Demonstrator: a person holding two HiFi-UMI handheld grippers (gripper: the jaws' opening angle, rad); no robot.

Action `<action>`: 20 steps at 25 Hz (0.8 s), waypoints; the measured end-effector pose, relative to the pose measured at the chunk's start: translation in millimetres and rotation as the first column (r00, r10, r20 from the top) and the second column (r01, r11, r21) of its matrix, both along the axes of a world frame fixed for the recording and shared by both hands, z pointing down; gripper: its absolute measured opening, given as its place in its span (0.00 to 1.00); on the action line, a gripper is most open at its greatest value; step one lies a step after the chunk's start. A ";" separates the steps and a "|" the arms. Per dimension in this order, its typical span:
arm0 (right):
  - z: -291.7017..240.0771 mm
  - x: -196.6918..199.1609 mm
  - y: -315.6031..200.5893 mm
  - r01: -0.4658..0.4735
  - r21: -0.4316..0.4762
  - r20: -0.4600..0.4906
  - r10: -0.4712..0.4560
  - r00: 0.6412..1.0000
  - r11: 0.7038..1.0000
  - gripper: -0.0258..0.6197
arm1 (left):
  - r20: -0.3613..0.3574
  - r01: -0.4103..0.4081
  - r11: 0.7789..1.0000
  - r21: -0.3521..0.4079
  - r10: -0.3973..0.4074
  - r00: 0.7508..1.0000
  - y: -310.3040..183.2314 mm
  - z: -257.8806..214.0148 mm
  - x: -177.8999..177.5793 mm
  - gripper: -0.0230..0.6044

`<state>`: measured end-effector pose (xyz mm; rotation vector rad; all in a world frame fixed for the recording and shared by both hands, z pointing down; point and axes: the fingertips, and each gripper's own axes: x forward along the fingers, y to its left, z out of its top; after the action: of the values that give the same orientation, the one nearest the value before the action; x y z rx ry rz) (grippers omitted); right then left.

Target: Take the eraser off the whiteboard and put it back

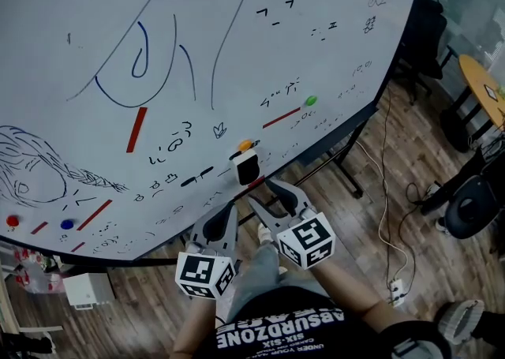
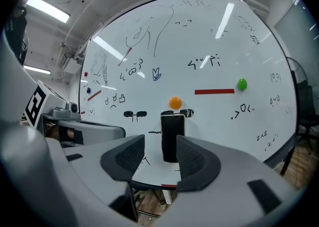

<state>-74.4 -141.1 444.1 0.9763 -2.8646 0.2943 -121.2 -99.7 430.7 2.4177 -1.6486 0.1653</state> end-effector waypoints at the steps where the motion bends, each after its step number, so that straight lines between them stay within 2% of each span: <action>1: -0.3 0.9 1.9 0.000 0.001 0.002 0.000 1.000 1.000 0.34 | 0.001 -0.002 1.000 -0.001 0.002 1.000 0.7 0.1 1.0 0.05; 4: -1.7 3.2 8.4 0.008 0.002 0.011 -0.008 1.000 1.000 0.28 | 0.002 -0.006 1.000 -0.003 0.006 1.000 2.5 0.8 3.5 0.05; 9: -4.3 6.7 22.2 0.034 0.015 0.029 -0.035 0.999 0.999 0.11 | 0.001 -0.017 1.000 -0.009 0.018 1.000 4.3 2.4 9.9 0.05; 16: -0.2 11.2 38.1 0.038 0.011 0.012 -0.038 0.999 0.999 0.05 | 0.000 -0.038 0.999 -0.012 0.038 0.999 6.1 3.7 21.0 0.05; 20: 1.2 14.1 47.1 0.051 0.009 -0.027 -0.051 0.998 0.999 0.04 | -0.002 -0.044 0.999 -0.014 0.044 0.999 8.3 4.0 25.4 0.05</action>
<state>-60.3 -94.0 445.3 0.9003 -2.8642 0.2620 -95.8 -91.5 434.7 2.4444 -1.5896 0.1814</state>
